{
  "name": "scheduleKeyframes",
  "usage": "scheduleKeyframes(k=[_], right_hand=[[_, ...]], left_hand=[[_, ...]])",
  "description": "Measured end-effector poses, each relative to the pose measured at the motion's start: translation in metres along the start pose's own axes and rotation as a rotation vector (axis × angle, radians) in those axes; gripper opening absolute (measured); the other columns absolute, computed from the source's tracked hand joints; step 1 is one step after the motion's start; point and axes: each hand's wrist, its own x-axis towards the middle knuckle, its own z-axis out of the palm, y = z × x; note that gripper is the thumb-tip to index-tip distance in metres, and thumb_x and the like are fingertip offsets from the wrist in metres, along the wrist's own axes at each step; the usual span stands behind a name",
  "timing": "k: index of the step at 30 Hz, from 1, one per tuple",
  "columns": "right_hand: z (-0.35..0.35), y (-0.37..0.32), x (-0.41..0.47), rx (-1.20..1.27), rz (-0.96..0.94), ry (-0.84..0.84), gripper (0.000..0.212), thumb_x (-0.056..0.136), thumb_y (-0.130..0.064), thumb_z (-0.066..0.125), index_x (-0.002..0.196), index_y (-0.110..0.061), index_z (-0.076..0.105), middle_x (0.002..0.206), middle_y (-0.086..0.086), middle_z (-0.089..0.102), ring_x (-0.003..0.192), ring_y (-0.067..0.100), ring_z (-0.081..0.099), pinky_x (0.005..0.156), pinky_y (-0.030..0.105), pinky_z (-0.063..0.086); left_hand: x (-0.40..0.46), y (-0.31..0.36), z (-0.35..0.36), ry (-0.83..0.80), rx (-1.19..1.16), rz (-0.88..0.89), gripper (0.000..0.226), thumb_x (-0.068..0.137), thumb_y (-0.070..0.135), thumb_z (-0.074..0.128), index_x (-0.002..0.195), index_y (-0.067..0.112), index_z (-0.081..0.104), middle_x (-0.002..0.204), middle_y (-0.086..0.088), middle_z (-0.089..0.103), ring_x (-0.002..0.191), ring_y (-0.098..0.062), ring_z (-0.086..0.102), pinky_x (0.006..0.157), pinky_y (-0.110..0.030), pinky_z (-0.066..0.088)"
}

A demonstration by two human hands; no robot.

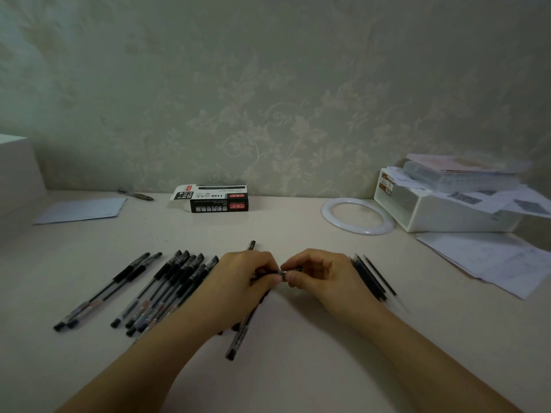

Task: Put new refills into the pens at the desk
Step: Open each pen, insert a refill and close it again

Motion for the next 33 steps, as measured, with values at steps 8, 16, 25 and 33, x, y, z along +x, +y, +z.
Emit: scheduleKeyframes(k=[8,16,25,33], right_hand=[[-0.030,-0.002,0.002,-0.352,0.024,0.374,0.012,0.088,-0.027,0.070,0.099,-0.032,0.069,0.085,-0.018,0.069,0.078,-0.006,0.060,0.065,0.002,0.043],[-0.028,0.006,0.000,-0.397,0.034,0.378,0.013,0.089,-0.019,0.068,0.098,-0.030,0.069,0.087,-0.015,0.068,0.075,-0.004,0.057,0.064,0.002,0.042],[-0.019,0.008,-0.002,-0.498,0.029,0.315,0.013,0.088,-0.023,0.070,0.099,-0.030,0.070,0.087,-0.015,0.066,0.080,-0.004,0.058,0.068,0.008,0.045],[-0.012,0.011,-0.005,-0.829,0.027,0.182,0.040,0.082,-0.049,0.070,0.119,-0.035,0.063,0.122,-0.013,0.051,0.110,0.014,0.047,0.096,0.029,0.037]], left_hand=[[0.002,-0.019,0.000,0.276,0.168,-0.196,0.014,0.093,0.022,0.056,0.098,0.015,0.068,0.087,0.003,0.051,0.072,-0.010,0.051,0.063,-0.019,0.037],[-0.001,-0.011,0.004,0.224,0.277,-0.242,0.018,0.090,0.029,0.055,0.083,0.015,0.065,0.071,0.006,0.054,0.064,-0.008,0.051,0.054,-0.021,0.041],[-0.004,0.012,0.029,0.030,0.308,-0.132,0.024,0.091,0.030,0.051,0.114,0.026,0.046,0.101,0.006,0.057,0.088,-0.015,0.056,0.067,-0.030,0.050],[-0.005,-0.004,0.014,0.094,0.321,-0.220,0.024,0.091,0.018,0.051,0.112,0.029,0.056,0.096,0.001,0.041,0.081,-0.018,0.046,0.065,-0.032,0.050]])
